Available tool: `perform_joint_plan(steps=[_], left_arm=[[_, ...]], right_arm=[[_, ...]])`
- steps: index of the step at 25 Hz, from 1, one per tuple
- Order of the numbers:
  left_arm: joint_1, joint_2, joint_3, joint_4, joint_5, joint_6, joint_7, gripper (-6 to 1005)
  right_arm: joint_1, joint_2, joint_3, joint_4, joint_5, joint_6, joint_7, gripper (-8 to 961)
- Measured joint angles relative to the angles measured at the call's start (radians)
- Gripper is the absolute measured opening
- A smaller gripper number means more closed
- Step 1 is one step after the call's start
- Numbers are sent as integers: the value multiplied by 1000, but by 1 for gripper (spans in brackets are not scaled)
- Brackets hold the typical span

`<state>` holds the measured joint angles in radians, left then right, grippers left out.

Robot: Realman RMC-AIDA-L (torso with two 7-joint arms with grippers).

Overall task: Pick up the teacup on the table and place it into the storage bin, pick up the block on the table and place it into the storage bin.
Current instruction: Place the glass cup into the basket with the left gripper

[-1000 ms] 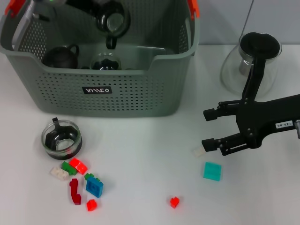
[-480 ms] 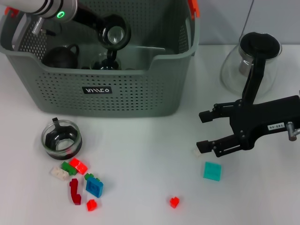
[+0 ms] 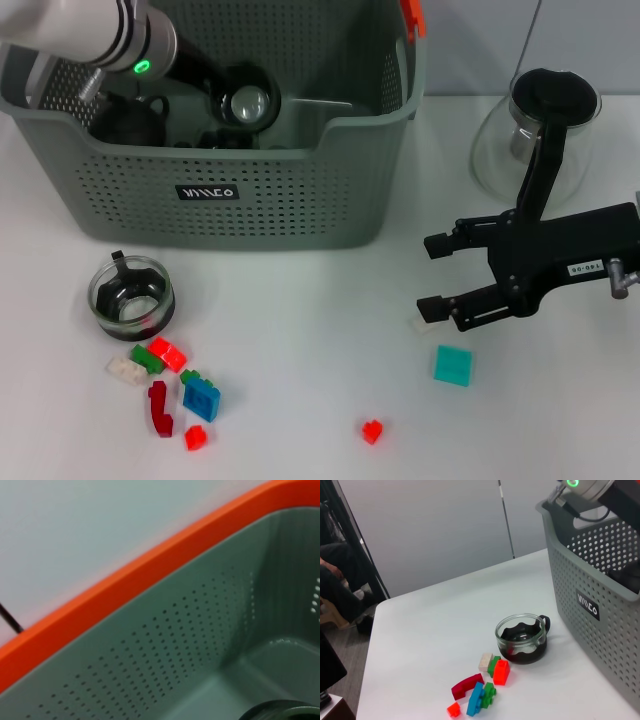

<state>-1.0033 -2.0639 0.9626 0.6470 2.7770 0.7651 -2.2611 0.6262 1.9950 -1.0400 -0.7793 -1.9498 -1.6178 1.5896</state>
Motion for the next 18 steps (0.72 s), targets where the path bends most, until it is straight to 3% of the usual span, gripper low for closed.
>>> perform_joint_plan(steps=[18], left_arm=[[21,-21,53,41,1,3,8,163]], right_arm=[[3,1,0,0,0,12,1,917]])
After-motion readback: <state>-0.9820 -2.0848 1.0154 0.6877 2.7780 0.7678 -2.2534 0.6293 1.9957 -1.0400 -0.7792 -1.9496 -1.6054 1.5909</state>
